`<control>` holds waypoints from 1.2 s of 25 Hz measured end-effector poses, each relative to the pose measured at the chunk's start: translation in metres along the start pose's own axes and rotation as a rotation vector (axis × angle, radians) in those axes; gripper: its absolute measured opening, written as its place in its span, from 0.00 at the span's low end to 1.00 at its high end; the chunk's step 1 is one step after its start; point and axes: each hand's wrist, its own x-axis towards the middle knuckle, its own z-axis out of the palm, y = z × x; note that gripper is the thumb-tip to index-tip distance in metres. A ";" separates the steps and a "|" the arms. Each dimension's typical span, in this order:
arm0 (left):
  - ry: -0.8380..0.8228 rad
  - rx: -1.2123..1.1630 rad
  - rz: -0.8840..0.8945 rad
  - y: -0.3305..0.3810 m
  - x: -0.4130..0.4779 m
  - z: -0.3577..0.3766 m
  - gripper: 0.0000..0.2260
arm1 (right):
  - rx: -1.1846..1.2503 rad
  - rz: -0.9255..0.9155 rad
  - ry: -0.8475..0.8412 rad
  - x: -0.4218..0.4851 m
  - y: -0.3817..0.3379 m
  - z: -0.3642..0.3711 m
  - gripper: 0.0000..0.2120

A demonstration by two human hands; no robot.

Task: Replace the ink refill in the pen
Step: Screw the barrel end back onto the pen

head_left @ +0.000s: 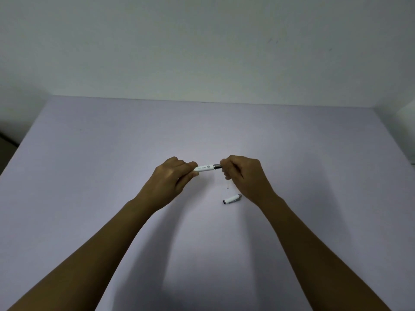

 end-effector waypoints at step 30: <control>0.027 0.018 -0.004 0.009 -0.001 -0.004 0.14 | -0.219 -0.211 -0.027 0.004 -0.006 -0.011 0.20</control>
